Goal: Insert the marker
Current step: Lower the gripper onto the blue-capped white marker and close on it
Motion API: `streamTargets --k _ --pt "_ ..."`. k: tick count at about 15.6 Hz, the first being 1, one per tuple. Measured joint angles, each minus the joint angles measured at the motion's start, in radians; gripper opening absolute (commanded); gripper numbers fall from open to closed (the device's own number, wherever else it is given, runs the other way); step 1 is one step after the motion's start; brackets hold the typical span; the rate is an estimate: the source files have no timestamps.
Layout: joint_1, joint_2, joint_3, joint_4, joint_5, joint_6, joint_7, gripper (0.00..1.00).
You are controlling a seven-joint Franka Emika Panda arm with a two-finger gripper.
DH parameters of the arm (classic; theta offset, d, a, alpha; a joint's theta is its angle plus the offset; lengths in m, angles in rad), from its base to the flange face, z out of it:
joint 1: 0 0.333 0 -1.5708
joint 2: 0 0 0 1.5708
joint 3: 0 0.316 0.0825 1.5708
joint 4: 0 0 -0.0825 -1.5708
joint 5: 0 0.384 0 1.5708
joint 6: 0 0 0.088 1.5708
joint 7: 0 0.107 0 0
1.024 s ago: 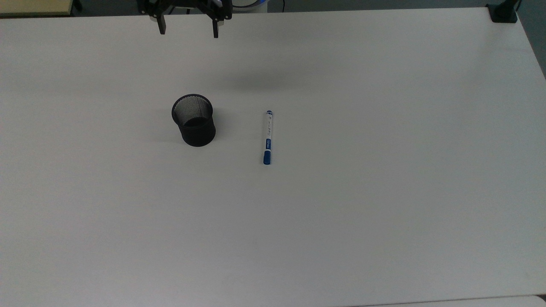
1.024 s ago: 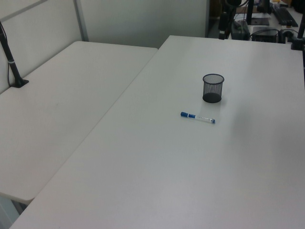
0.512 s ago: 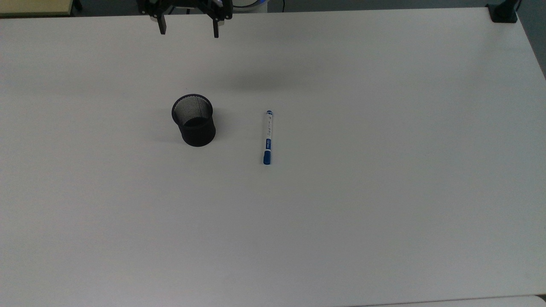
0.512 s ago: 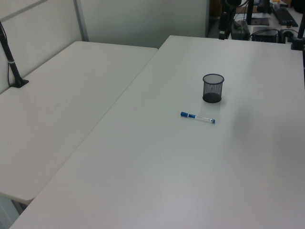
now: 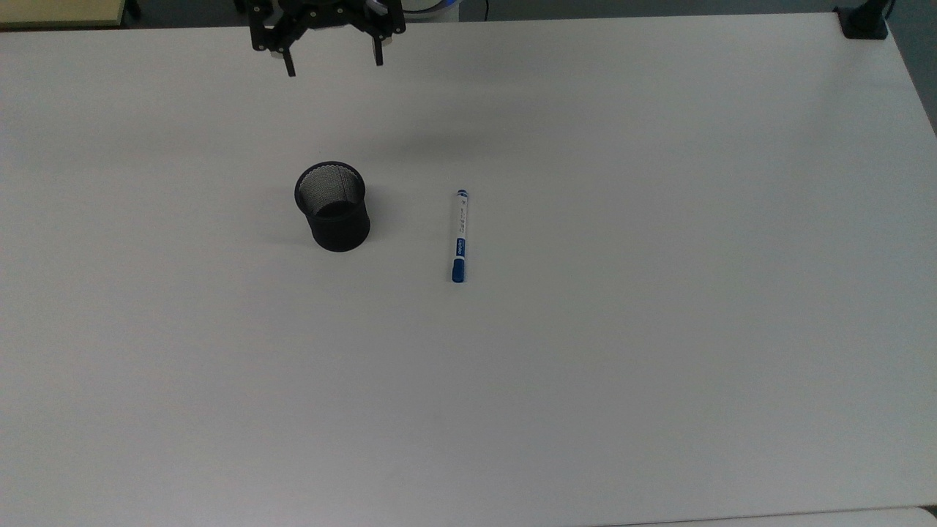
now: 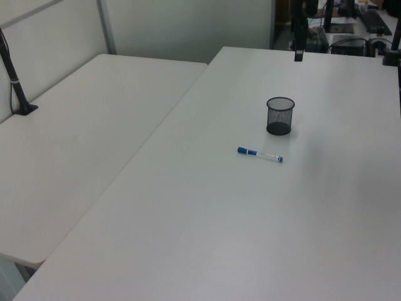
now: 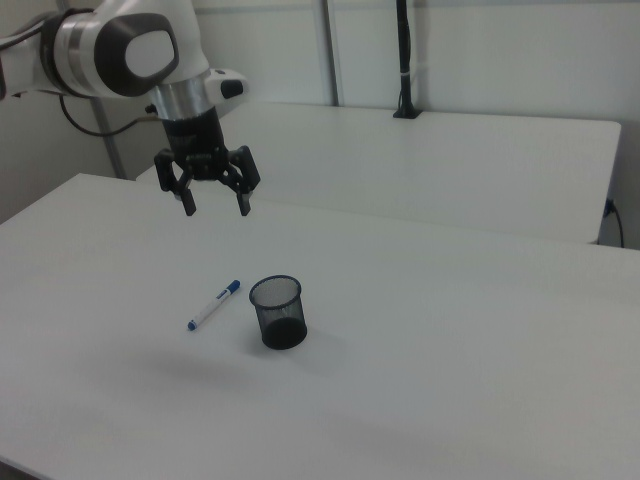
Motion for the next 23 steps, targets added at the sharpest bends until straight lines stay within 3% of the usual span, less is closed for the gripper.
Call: streamTargets --k 3,10,17,23 --pt "0.049 0.053 0.014 -0.025 -0.002 0.005 0.013 1.00" --pt "0.146 0.248 0.016 -0.053 -0.004 0.233 0.299 1.00" --pt "0.152 0.370 0.016 -0.051 -0.004 0.424 0.476 0.70" --pt "0.154 0.419 0.029 -0.051 -0.004 0.513 0.562 0.58"
